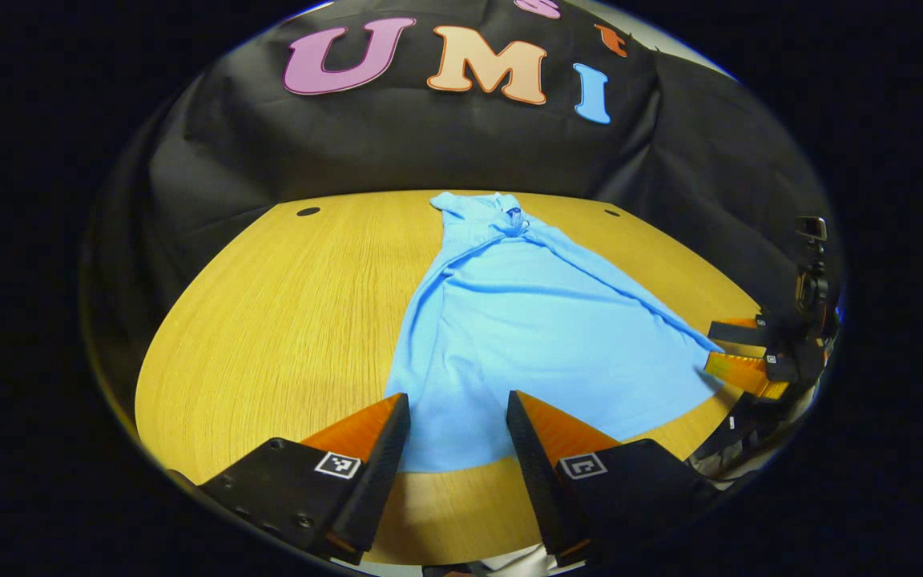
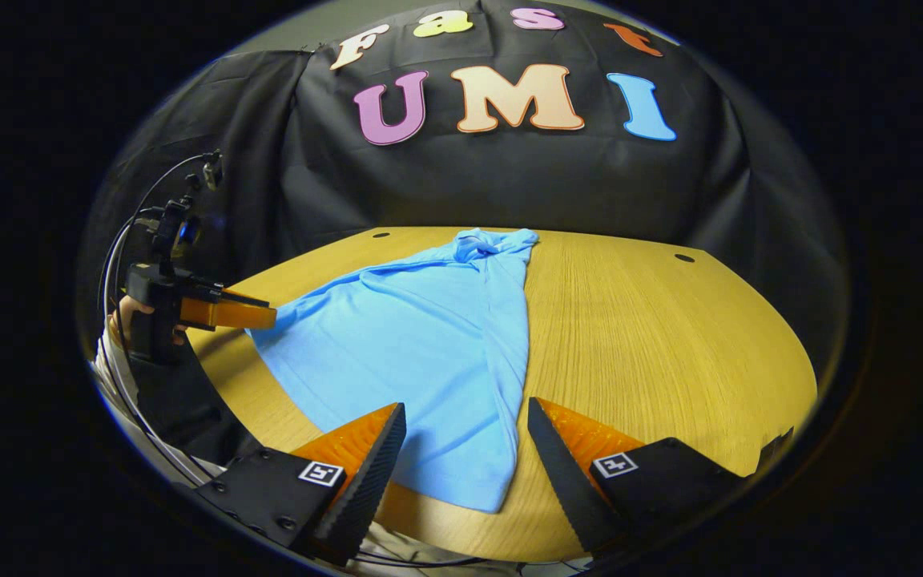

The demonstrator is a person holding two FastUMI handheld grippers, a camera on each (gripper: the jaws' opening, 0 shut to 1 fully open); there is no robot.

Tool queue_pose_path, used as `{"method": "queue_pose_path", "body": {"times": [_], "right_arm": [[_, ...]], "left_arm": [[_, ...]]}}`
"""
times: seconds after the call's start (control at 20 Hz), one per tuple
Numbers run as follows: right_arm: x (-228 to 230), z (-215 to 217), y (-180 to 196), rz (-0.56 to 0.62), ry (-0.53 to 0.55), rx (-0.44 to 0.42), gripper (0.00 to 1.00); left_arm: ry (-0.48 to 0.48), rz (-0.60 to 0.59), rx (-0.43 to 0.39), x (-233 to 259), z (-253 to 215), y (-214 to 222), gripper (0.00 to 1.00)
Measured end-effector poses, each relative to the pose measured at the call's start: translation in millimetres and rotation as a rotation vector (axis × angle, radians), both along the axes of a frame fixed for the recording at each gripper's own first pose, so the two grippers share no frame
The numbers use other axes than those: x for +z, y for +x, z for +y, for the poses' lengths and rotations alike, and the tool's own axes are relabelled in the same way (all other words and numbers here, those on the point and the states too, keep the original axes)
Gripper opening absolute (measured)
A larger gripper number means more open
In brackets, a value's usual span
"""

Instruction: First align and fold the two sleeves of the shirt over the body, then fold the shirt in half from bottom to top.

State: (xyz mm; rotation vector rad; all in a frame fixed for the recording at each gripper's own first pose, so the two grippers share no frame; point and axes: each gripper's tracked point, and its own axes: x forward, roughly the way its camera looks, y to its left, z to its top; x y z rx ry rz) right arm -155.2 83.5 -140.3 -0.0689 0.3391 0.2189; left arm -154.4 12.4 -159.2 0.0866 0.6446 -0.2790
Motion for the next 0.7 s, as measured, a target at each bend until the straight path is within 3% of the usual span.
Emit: {"method": "queue_pose_path", "body": {"times": [0.1, 0.15, 0.2, 0.4, 0.45, 0.5, 0.55, 0.6, 0.65, 0.7], "right_arm": [[-8.5, -0.9, -4.1, 0.019, -0.010, -0.007, 0.97], [-8.1, 0.7, -3.3, 0.009, -0.009, -0.009, 0.91], [-9.1, 2.8, -3.6, 0.013, -0.012, -0.005, 0.98], [-9.1, 10.0, -0.7, -0.007, -0.013, 0.022, 0.95], [-8.9, 11.9, -0.4, -0.008, -0.006, 0.029, 0.84], [-9.6, 12.5, -1.2, -0.007, -0.003, 0.034, 0.84], [-10.5, 15.4, -1.4, -0.005, -0.001, 0.045, 0.86], [-10.8, 18.6, -1.9, -0.006, -0.002, 0.055, 0.79], [-9.7, 21.5, -2.9, -0.005, -0.002, 0.068, 0.74], [-10.2, 24.7, -2.4, -0.006, -0.004, 0.077, 0.64]], "left_arm": [[0.020, -0.014, -0.002, -2.4, 2.1, 1.2, 0.75], [0.031, -0.012, -0.003, -5.8, 2.1, 0.6, 0.75], [0.049, -0.013, -0.006, -6.9, 4.3, -0.8, 0.77], [0.038, -0.041, 0.014, -7.6, 2.9, 3.3, 0.78], [0.035, -0.052, 0.005, -7.9, -0.2, 5.1, 0.75], [0.031, -0.058, -0.011, -7.8, -4.7, 4.5, 0.74], [0.024, -0.058, -0.022, -9.4, -8.2, 3.2, 0.66], [0.015, -0.074, -0.033, -7.5, -12.5, 4.7, 0.59], [0.019, -0.081, -0.040, -7.6, -14.3, 4.9, 0.43], [0.023, -0.099, -0.050, -7.6, -16.9, 5.5, 0.36]]}}
